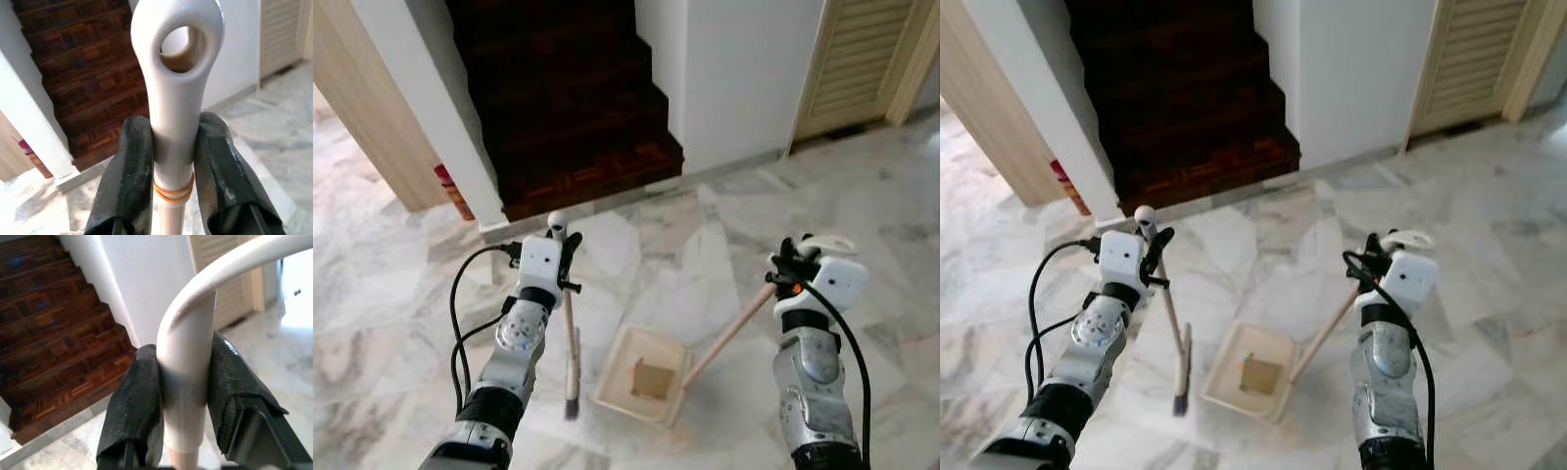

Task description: Sweep floor

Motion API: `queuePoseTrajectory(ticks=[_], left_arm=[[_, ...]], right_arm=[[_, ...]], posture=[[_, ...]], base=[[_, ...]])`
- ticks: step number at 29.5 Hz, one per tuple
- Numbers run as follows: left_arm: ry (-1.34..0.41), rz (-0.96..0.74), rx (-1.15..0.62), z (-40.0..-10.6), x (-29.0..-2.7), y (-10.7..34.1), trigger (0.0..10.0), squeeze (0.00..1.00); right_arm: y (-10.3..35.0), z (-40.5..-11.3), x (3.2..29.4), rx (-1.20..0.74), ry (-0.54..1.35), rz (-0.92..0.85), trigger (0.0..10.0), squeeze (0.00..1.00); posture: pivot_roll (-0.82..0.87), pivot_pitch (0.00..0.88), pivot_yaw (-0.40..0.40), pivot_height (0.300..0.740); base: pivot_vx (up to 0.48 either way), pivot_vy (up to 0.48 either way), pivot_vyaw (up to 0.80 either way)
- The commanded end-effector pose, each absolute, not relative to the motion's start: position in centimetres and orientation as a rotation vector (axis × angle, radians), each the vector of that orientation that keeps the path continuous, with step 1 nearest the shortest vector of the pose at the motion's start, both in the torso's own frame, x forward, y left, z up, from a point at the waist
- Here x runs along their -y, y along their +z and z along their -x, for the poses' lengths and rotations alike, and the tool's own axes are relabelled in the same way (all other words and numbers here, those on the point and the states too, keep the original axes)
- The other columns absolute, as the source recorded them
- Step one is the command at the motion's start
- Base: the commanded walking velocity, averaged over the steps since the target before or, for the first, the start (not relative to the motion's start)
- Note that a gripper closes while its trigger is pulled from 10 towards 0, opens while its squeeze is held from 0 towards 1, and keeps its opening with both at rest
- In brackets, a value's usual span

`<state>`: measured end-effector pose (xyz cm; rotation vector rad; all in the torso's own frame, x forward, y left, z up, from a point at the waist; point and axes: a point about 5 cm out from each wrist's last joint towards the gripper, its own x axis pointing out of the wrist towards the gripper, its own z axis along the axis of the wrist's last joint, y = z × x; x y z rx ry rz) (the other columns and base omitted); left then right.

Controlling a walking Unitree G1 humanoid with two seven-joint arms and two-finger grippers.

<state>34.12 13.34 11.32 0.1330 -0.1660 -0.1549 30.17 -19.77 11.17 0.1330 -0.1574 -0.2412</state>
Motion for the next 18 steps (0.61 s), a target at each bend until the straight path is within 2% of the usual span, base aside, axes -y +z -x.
queuePoseTrajectory(ticks=[1,18], left_arm=[[-0.150,-0.144,0.189,-34.42,-13.71,12.05,10.0,0.00],[-0.130,-0.159,0.184,-34.27,-14.69,11.89,10.0,0.00]], right_arm=[[12.60,-30.49,19.48,0.220,-0.234,-0.154,10.0,0.00],[12.48,-30.37,19.38,0.215,-0.216,-0.145,10.0,0.00]], posture=[[-0.22,0.000,0.147,0.740],[-0.17,0.000,0.142,0.740]], base=[[0.000,0.266,0.00],[0.000,0.271,0.00]])
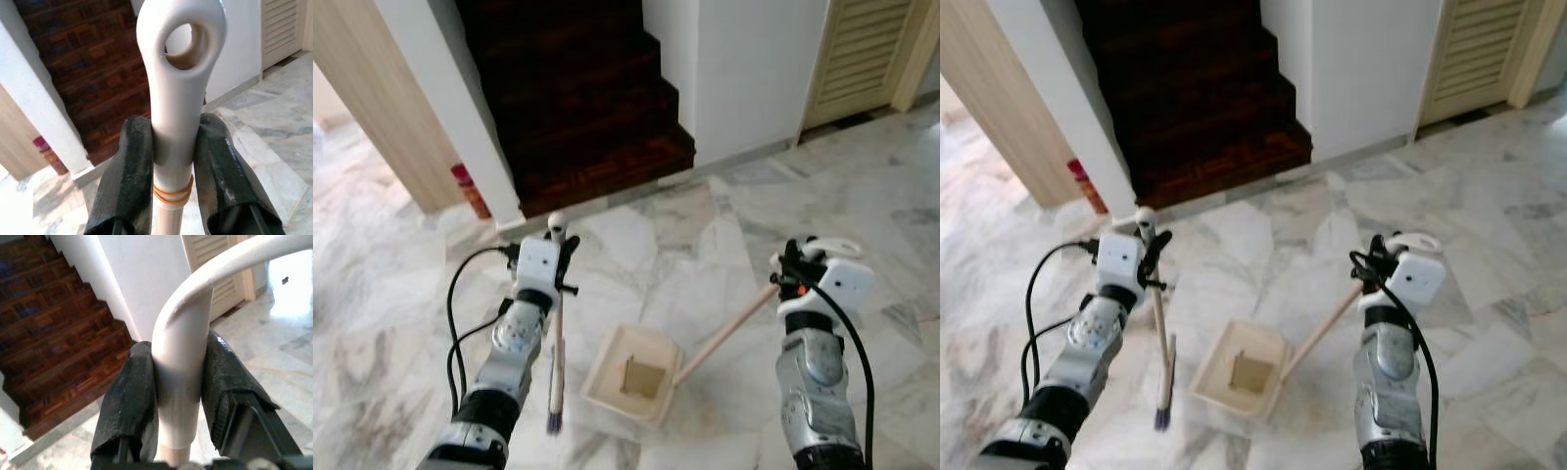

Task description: Sweep floor

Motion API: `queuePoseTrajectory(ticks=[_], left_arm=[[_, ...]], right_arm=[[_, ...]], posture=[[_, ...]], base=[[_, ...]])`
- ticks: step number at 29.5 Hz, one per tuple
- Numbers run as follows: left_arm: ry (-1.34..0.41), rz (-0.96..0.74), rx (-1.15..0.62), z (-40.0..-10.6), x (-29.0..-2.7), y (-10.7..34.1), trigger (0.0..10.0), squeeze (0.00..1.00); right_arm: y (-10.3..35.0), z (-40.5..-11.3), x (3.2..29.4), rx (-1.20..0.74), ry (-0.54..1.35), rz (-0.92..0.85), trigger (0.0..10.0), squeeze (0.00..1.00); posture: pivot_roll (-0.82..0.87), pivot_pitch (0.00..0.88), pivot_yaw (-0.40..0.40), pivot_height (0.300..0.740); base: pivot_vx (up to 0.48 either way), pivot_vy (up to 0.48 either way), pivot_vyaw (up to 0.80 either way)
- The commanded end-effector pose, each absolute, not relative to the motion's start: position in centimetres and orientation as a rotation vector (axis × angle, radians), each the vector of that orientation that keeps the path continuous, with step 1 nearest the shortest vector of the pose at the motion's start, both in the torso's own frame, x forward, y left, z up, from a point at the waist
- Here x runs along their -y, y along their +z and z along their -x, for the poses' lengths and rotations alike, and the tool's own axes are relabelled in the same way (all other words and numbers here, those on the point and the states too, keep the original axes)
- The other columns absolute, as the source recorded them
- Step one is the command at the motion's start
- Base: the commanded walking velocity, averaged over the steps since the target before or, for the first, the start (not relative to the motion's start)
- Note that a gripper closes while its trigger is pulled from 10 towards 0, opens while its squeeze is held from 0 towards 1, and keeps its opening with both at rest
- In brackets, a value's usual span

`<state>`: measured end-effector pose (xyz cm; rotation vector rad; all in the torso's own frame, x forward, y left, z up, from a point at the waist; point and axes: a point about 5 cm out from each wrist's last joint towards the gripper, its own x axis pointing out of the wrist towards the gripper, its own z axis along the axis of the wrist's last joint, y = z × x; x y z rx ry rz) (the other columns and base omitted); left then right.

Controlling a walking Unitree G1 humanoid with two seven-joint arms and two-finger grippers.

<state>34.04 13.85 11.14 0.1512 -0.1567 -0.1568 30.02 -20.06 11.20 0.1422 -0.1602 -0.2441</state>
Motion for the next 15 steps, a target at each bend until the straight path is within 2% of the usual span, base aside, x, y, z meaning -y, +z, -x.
queuePoseTrajectory(ticks=[1,15], left_arm=[[-0.127,-0.160,0.185,-34.21,-14.79,11.85,10.0,0.00],[-0.102,-0.156,0.174,-33.52,-15.11,10.99,10.0,0.00]], right_arm=[[12.33,-30.33,19.31,0.212,-0.214,-0.143,10.0,0.00],[12.25,-30.89,18.90,0.199,-0.165,-0.134,10.0,0.00]], posture=[[-0.17,0.000,0.142,0.740],[-0.15,0.000,0.093,0.740]], base=[[0.000,0.274,0.00],[0.000,0.280,0.00]])
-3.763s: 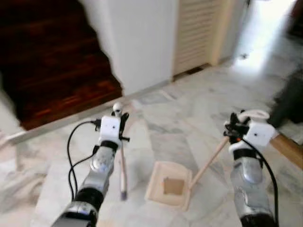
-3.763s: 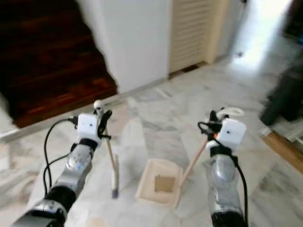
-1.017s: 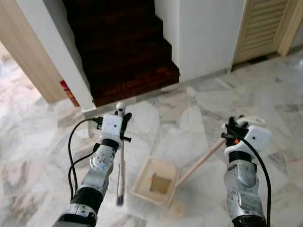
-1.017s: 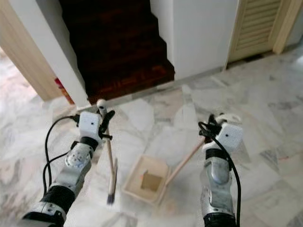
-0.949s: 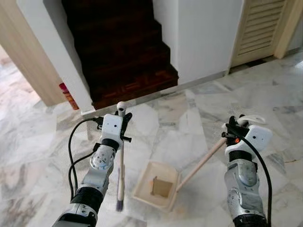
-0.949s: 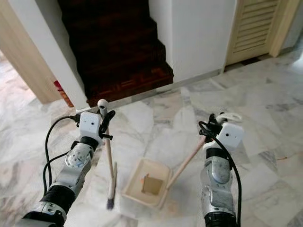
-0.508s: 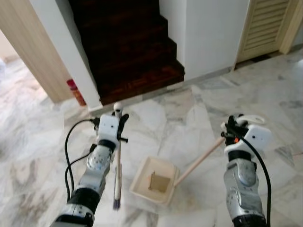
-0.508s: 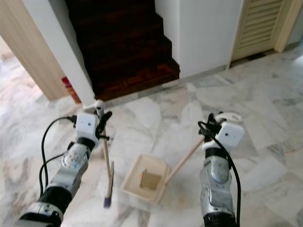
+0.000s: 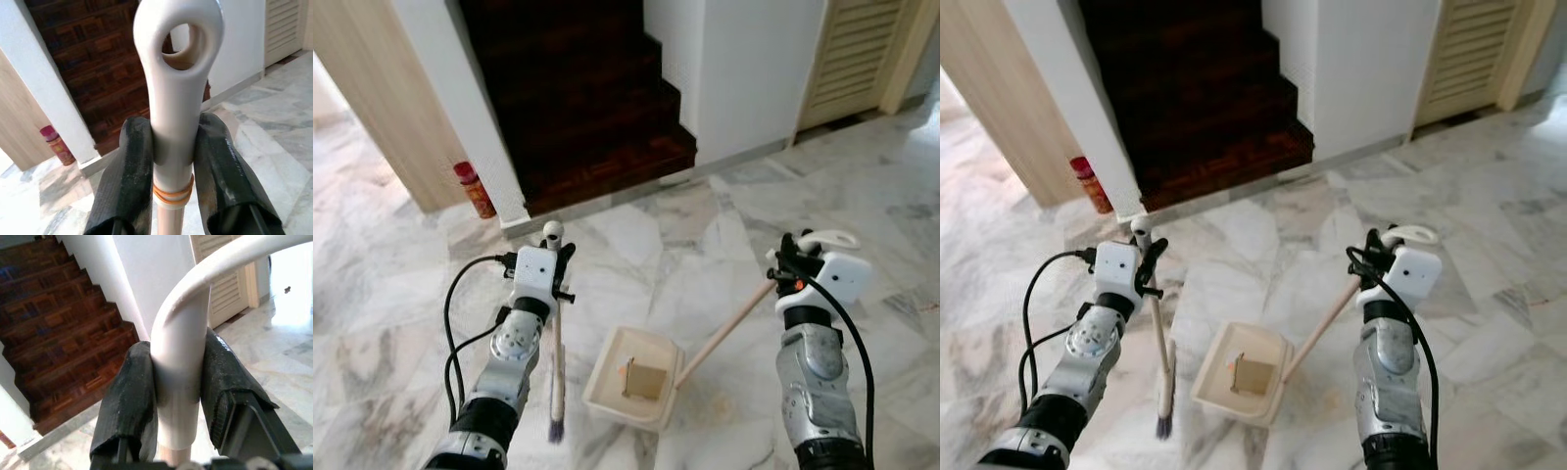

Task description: Sweep floor

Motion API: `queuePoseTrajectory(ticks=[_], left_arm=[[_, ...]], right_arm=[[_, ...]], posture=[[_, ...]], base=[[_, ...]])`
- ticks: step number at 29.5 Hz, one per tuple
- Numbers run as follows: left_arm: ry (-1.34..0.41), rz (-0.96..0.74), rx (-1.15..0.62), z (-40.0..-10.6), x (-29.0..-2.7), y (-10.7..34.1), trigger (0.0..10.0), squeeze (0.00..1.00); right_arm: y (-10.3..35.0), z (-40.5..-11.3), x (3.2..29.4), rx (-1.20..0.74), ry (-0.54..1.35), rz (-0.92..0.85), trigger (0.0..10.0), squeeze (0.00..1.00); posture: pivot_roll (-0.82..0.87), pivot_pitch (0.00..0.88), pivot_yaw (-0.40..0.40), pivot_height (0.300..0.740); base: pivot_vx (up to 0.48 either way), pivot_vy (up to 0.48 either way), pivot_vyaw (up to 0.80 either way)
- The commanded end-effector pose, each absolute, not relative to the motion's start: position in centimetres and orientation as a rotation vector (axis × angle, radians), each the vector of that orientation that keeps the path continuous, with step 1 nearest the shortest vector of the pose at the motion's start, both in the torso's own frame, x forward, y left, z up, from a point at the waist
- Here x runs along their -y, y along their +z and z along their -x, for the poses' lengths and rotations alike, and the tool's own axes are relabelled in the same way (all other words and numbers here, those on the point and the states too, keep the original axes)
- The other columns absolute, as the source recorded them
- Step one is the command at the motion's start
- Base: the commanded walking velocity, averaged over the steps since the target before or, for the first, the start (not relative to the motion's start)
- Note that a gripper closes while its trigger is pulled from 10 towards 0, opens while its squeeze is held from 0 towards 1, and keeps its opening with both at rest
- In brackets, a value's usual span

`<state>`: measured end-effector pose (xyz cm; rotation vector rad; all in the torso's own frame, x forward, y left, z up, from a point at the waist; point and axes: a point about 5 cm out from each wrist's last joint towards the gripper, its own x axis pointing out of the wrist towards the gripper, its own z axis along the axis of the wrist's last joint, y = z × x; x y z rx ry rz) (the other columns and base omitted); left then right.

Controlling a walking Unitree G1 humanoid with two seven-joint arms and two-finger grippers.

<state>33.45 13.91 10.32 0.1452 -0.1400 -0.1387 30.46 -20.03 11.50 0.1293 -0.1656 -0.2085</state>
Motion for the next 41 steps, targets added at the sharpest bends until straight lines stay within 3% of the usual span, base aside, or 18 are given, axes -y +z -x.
queuePoseTrajectory(ticks=[1,8,41], left_arm=[[-0.101,-0.155,0.174,-33.56,-15.08,11.02,10.0,0.00],[-0.078,-0.144,0.187,-33.86,-14.94,11.45,10.0,0.00],[-0.068,-0.130,0.182,-33.57,-14.66,11.39,10.0,0.00]], right_arm=[[12.28,-30.93,18.83,0.200,-0.159,-0.132,10.0,0.00],[12.75,-31.30,18.59,0.212,-0.129,-0.116,10.0,0.00],[12.71,-31.23,18.59,0.200,-0.134,-0.143,10.0,0.00]], posture=[[-0.15,0.000,0.092,0.740],[-0.14,0.000,0.080,0.740],[-0.13,0.000,0.071,0.740]], base=[[0.000,0.281,0.00],[0.000,0.284,0.55],[0.000,0.306,0.00]])
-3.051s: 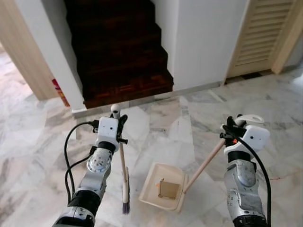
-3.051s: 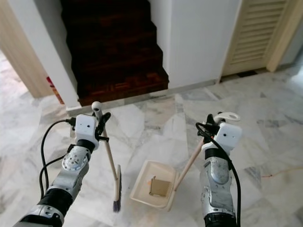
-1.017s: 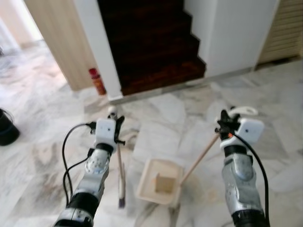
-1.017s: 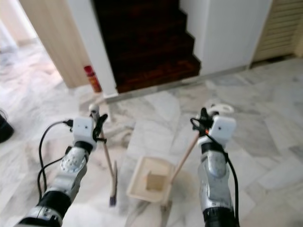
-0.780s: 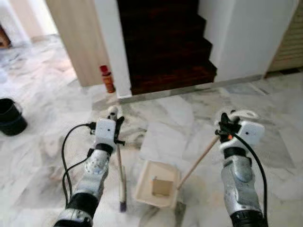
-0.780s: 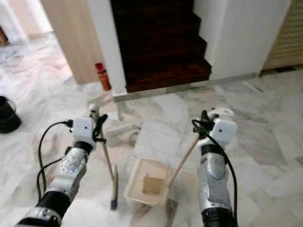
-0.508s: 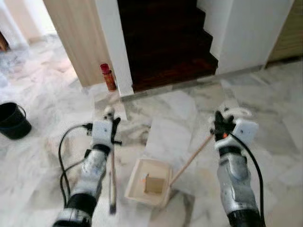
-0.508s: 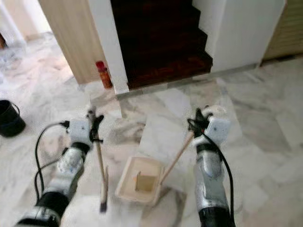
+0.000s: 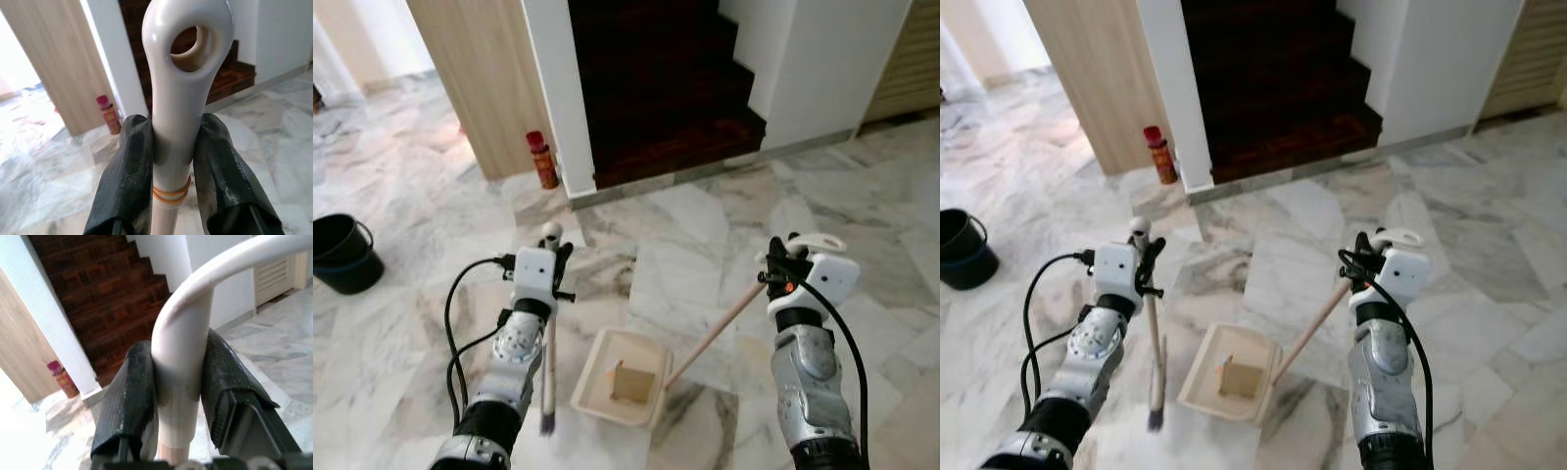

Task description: Sweep floor

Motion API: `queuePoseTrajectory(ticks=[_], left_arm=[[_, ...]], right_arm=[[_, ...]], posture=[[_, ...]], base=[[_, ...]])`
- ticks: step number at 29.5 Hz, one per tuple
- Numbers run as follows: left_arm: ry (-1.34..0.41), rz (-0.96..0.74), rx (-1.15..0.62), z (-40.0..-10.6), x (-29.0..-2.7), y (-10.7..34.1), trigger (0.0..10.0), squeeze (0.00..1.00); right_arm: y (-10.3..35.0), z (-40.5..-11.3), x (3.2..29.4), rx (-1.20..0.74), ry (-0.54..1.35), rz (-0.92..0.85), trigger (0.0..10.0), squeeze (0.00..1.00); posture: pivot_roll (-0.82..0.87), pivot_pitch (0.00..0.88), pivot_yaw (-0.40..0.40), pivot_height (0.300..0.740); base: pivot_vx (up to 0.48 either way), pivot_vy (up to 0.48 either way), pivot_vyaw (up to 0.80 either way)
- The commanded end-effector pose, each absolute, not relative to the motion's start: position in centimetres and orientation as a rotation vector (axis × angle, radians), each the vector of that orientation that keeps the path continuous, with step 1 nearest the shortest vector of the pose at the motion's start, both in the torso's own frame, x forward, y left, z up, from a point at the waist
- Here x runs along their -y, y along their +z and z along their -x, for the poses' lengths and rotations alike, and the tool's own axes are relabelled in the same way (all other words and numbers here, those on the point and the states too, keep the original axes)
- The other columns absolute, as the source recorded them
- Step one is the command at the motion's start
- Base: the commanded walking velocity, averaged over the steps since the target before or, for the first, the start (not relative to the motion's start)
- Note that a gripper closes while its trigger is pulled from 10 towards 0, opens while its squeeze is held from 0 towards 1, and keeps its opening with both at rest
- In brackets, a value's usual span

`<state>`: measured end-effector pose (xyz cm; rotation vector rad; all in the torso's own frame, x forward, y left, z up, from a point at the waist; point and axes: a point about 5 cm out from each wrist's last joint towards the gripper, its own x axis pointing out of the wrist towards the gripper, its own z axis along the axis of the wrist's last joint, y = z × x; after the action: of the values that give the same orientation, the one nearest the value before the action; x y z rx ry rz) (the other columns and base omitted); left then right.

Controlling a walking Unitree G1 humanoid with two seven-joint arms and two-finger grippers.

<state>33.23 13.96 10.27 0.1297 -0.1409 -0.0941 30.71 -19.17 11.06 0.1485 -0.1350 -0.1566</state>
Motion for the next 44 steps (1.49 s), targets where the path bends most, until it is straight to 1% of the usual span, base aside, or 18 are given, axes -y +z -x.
queuePoseTrajectory(ticks=[1,12,20,27,44], left_arm=[[-0.068,-0.130,0.183,-33.54,-14.65,11.39,10.0,0.00],[-0.067,-0.116,0.190,-33.47,-14.20,11.53,10.0,0.00],[-0.078,-0.124,0.170,-33.31,-14.82,11.14,10.0,0.00],[-0.098,-0.133,0.171,-33.61,-14.60,11.42,10.0,0.00],[-0.103,-0.129,0.174,-33.57,-14.56,11.51,10.0,0.00]], right_arm=[[12.70,-31.23,18.58,0.199,-0.133,-0.143,10.0,0.00],[12.96,-31.36,18.43,0.200,-0.117,-0.138,10.0,0.00],[13.05,-31.25,18.01,0.206,-0.124,-0.136,10.0,0.00],[13.27,-31.17,18.49,0.219,-0.147,-0.141,10.0,0.00],[12.98,-31.12,18.00,0.209,-0.138,-0.144,10.0,0.00]], posture=[[-0.13,0.000,0.071,0.740],[-0.14,0.000,0.057,0.740],[-0.19,0.000,0.094,0.740],[-0.20,0.000,0.119,0.740],[-0.19,0.000,0.105,0.740]], base=[[0.000,0.326,0.00],[0.000,0.330,0.00],[0.000,0.330,0.00],[0.000,0.329,0.00],[0.000,0.332,0.00]])
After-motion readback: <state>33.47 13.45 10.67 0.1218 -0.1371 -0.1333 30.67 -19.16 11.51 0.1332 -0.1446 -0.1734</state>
